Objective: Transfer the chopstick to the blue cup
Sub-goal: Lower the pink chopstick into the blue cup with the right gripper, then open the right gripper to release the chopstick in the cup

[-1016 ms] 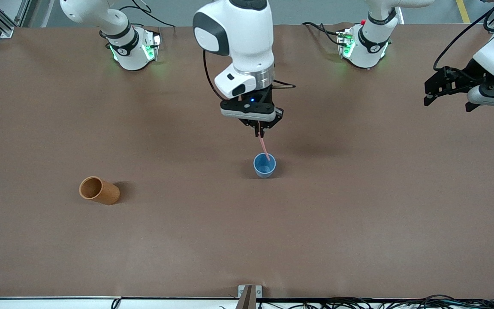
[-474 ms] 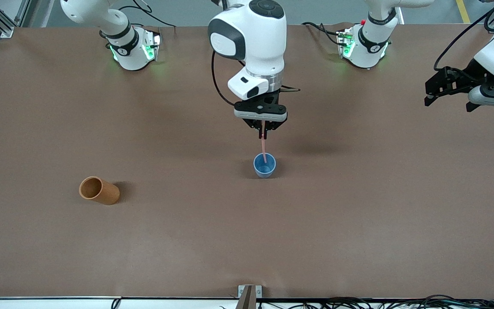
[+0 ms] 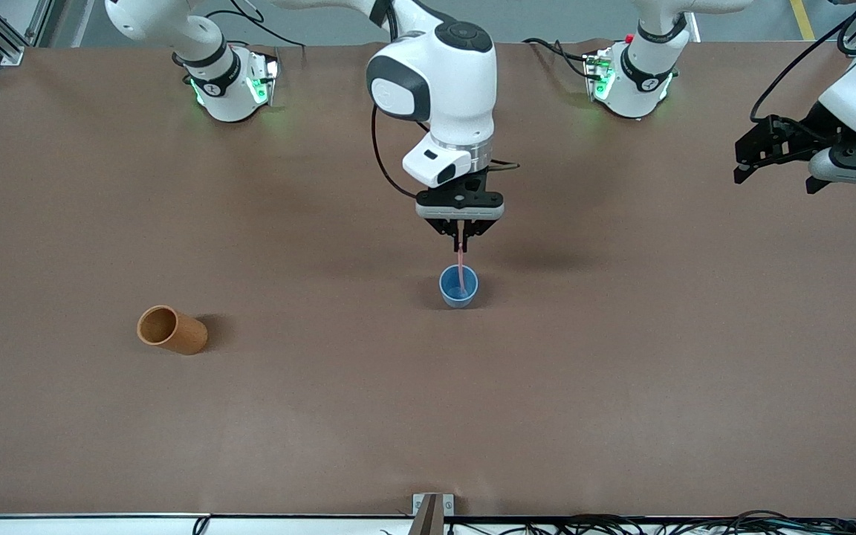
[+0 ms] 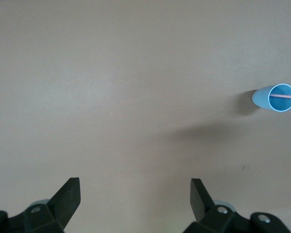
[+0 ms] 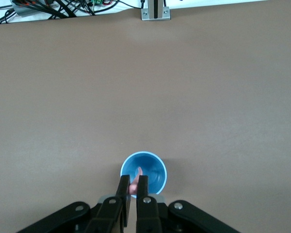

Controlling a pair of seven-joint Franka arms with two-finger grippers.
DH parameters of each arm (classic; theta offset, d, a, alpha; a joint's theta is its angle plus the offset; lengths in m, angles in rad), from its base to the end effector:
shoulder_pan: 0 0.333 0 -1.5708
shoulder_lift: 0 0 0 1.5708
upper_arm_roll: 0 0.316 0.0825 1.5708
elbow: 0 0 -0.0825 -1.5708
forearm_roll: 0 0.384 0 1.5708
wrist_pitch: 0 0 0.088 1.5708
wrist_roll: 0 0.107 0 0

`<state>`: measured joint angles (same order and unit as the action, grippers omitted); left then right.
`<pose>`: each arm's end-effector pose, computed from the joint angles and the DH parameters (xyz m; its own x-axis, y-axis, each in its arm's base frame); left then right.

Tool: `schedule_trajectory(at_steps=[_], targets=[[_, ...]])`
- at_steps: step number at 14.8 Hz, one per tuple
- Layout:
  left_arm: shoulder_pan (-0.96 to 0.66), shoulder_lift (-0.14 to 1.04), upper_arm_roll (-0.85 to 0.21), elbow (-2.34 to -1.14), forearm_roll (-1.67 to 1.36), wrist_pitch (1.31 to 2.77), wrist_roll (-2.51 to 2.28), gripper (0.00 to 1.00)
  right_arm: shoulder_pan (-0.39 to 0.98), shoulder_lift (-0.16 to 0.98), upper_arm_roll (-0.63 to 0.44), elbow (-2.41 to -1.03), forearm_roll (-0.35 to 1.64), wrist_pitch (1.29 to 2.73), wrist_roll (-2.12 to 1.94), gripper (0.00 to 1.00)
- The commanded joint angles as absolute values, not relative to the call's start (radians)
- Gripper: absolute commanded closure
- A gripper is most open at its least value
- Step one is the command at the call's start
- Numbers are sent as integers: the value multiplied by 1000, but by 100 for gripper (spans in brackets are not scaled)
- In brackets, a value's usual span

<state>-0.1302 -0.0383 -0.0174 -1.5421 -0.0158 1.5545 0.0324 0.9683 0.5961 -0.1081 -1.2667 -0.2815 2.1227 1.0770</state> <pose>0.5351 -0.0815 0.6576 0.9825 -0.1791 0.0511 -0.1800 -0.9836 0.0134 0.4832 0.5736 0.4402 0.9156 -0.0774 0.3945 -0.0629 -0.9968 -0.0495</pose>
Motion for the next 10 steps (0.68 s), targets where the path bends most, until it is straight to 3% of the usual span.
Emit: schedule_trajectory(at_steps=[1,10], targets=[[-127,-38,-20,-1539,-34,1554,25,0,942,569,-104,-1278,-295,2128,1063,0],[-129,-12,-18,-1483,-38,1543,3,0,921,520,-101,-1278,-273,2067,1065,0]])
